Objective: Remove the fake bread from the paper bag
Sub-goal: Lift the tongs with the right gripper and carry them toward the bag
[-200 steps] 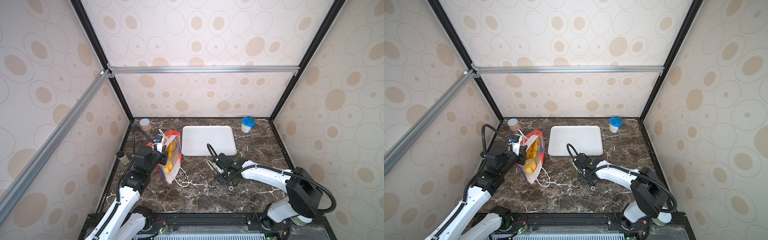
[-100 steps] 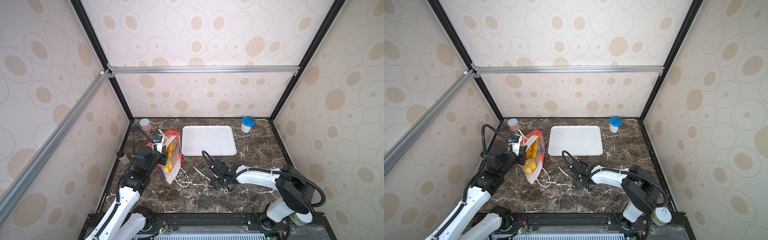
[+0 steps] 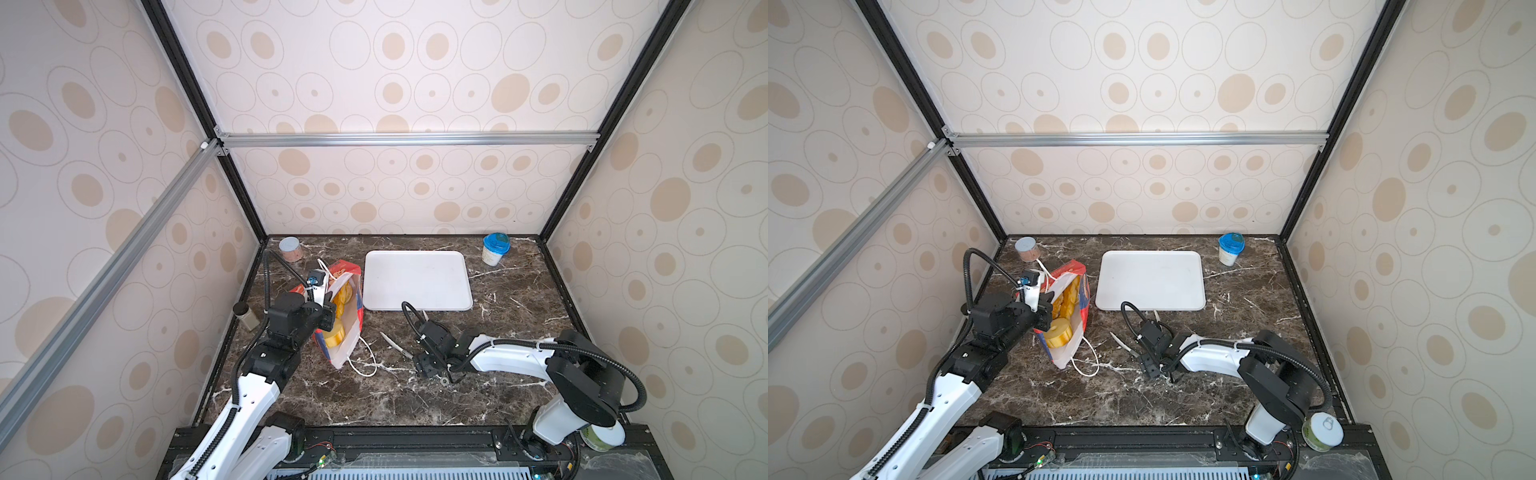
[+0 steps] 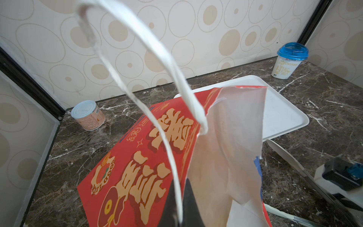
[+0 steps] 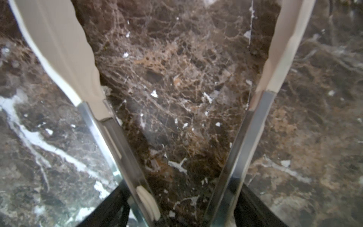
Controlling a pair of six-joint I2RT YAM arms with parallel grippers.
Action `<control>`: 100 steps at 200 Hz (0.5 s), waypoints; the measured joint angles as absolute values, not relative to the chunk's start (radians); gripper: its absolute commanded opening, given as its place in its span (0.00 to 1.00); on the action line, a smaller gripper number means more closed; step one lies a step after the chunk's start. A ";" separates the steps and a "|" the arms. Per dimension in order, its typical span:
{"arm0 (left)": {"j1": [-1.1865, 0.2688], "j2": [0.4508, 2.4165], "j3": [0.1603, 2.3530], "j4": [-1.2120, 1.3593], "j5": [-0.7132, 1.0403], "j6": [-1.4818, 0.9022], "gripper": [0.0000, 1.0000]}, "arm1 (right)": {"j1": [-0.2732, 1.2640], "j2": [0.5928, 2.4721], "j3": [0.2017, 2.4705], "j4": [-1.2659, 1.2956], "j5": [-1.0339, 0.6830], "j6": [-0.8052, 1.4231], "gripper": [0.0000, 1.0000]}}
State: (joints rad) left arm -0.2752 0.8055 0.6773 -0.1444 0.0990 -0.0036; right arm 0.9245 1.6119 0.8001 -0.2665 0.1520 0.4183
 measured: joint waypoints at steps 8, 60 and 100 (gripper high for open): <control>-0.275 0.805 0.677 -0.145 0.099 -0.004 0.00 | 0.925 1.613 0.798 -0.259 0.154 0.418 0.80; -0.275 0.791 0.677 -0.153 0.098 -0.004 0.00 | 0.926 1.645 0.805 -0.181 0.183 0.424 0.58; -0.275 0.781 0.677 -0.159 0.093 -0.004 0.00 | 0.926 1.609 0.782 -0.199 0.157 0.438 0.48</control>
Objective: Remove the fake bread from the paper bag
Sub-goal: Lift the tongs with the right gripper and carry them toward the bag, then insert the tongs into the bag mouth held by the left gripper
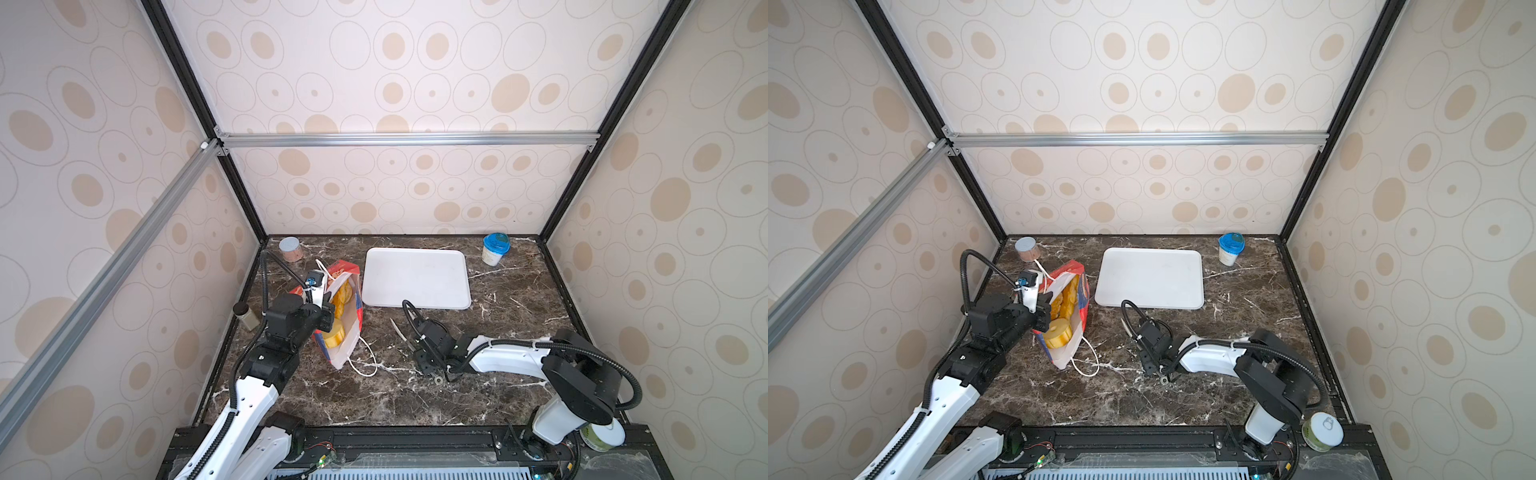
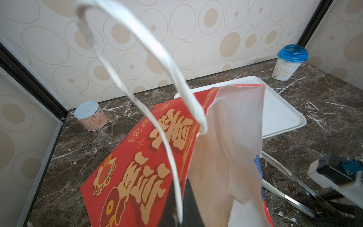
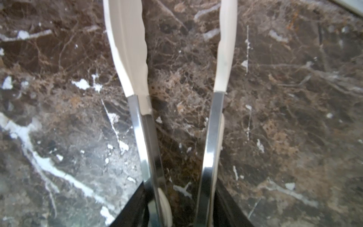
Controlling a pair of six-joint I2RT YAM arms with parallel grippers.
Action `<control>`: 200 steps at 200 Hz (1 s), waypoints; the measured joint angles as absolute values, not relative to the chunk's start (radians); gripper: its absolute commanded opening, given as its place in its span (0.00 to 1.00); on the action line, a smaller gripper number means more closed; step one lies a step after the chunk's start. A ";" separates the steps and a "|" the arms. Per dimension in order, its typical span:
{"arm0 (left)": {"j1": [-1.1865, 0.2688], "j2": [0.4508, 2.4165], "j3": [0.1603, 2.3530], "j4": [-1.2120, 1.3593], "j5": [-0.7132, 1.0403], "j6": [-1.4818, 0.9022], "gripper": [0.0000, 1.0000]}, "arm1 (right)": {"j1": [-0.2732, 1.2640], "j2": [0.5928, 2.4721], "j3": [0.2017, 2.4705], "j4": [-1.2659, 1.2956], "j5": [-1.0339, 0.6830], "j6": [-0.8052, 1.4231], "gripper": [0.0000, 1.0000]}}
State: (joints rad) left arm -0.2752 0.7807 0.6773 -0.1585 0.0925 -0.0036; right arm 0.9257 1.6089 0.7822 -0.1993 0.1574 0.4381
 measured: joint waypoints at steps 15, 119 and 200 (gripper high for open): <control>-0.275 0.778 0.677 -0.160 0.090 -0.004 0.00 | 0.926 1.577 0.773 -0.252 0.128 0.442 0.48; -0.275 0.759 0.677 -0.168 0.082 -0.003 0.00 | 0.926 1.406 0.936 -0.670 0.023 0.392 0.47; -0.275 0.756 0.678 -0.172 0.083 -0.003 0.00 | 0.886 1.402 1.130 -0.861 -0.114 0.365 0.44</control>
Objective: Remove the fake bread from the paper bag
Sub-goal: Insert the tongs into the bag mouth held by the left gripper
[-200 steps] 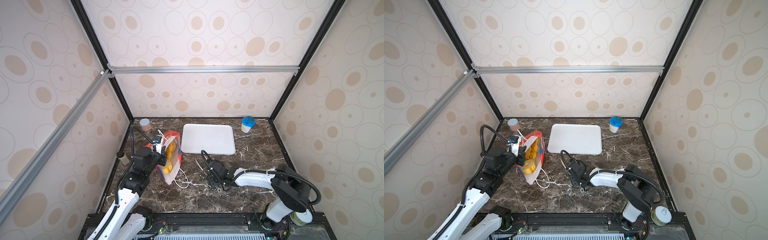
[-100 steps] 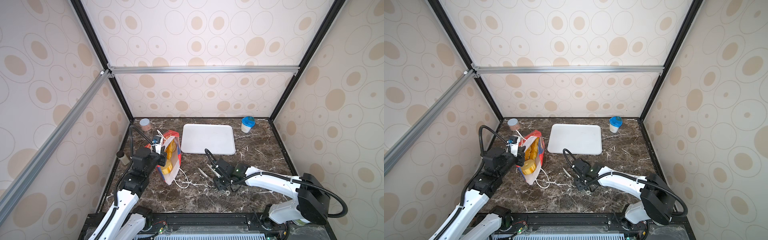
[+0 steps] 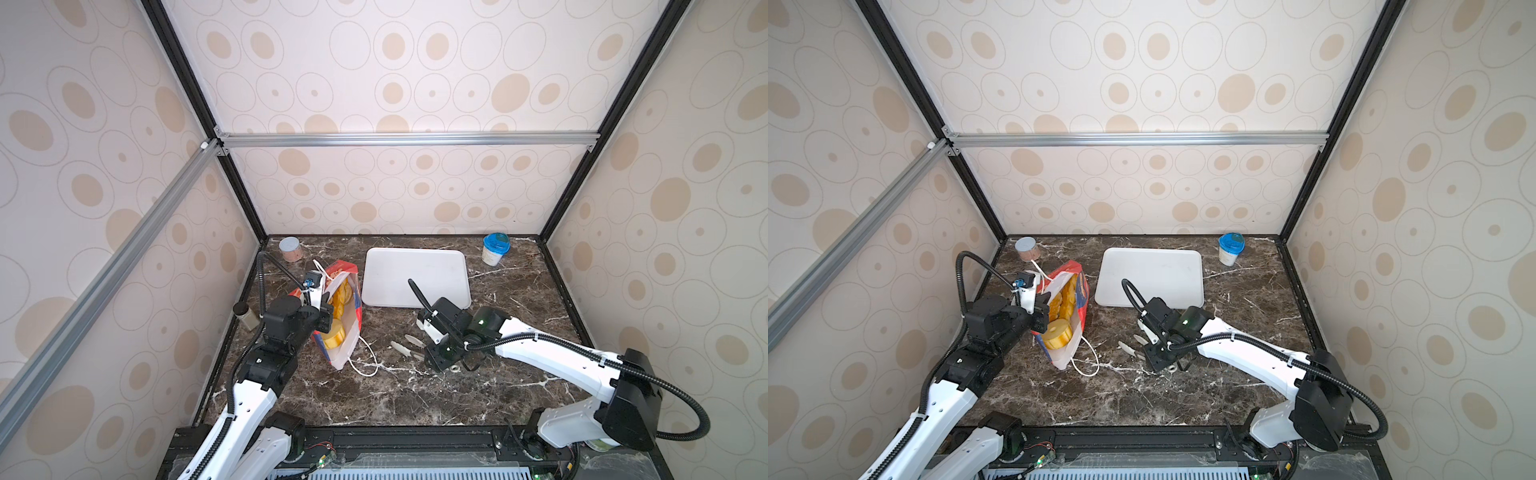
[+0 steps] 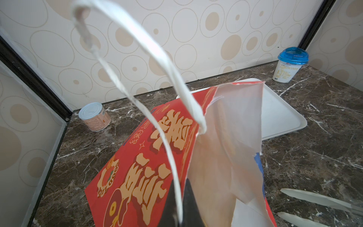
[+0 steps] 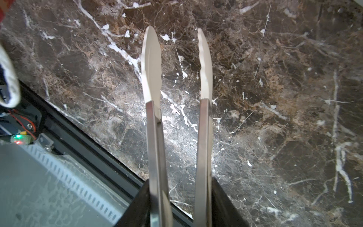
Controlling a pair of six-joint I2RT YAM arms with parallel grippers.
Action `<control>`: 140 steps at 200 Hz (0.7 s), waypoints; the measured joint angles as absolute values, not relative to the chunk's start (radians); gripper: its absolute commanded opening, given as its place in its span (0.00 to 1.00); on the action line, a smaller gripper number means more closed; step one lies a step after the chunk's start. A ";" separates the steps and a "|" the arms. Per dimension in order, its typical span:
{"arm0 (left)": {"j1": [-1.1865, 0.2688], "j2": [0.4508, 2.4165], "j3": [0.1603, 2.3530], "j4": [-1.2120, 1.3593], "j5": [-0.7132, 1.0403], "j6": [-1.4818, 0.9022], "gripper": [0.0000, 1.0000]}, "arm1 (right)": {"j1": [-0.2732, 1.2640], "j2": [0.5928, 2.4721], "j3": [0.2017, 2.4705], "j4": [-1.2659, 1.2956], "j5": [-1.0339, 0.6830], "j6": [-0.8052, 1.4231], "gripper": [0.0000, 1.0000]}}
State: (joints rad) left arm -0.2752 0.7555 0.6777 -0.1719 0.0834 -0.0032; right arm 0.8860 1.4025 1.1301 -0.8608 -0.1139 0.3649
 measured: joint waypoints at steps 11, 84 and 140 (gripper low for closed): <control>-0.275 0.755 0.677 -0.172 0.084 -0.003 0.00 | 0.870 1.395 1.156 -0.883 -0.139 0.361 0.44; -0.275 0.756 0.678 -0.181 0.101 -0.001 0.00 | 0.809 1.254 1.380 -1.013 -0.393 0.377 0.44; -0.276 0.753 0.660 -0.205 0.173 0.008 0.00 | 0.877 1.179 1.322 -0.913 -0.567 0.512 0.43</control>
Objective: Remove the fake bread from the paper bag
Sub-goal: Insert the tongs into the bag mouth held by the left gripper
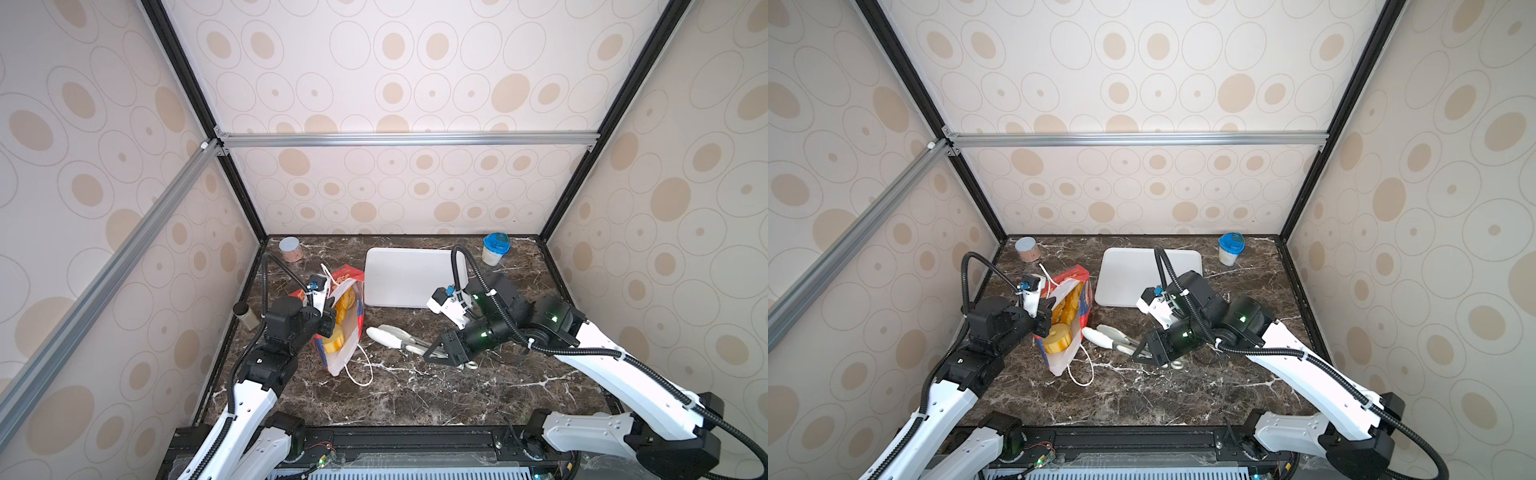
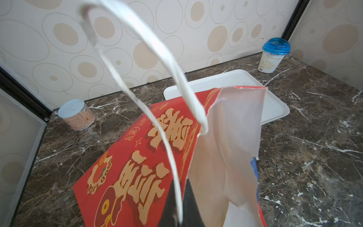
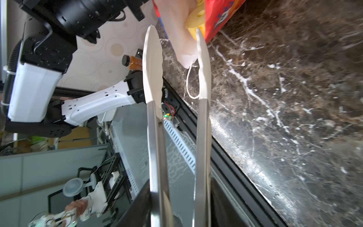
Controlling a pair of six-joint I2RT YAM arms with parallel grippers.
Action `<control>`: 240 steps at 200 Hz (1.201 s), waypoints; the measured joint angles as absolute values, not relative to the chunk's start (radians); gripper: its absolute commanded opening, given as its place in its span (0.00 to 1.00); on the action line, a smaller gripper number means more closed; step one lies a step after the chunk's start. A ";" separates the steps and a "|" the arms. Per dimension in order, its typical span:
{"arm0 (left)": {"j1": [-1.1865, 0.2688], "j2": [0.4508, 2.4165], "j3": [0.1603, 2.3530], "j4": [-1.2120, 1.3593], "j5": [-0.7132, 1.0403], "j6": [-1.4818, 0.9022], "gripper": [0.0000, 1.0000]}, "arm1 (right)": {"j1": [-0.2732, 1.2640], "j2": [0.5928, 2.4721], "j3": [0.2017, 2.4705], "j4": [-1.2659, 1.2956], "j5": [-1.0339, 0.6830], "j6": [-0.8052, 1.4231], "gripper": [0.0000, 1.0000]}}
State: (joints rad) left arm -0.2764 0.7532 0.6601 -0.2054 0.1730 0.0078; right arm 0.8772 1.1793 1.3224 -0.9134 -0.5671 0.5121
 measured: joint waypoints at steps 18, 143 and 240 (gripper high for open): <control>-0.277 0.746 0.636 -0.205 0.187 0.007 0.00 | 0.893 1.207 1.254 -0.810 -0.625 0.585 0.43; -0.292 0.678 0.580 -0.199 0.196 -0.023 0.00 | 0.896 1.514 1.139 -0.318 -0.838 0.935 0.40; -0.342 0.668 0.565 -0.209 0.169 -0.051 0.00 | 0.830 1.609 1.019 -0.171 -0.867 1.001 0.48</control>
State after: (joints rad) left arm -0.3416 0.6682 0.5652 -0.2089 0.1692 -0.0509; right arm 0.8299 1.6093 1.0191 -0.1711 -0.8669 1.0012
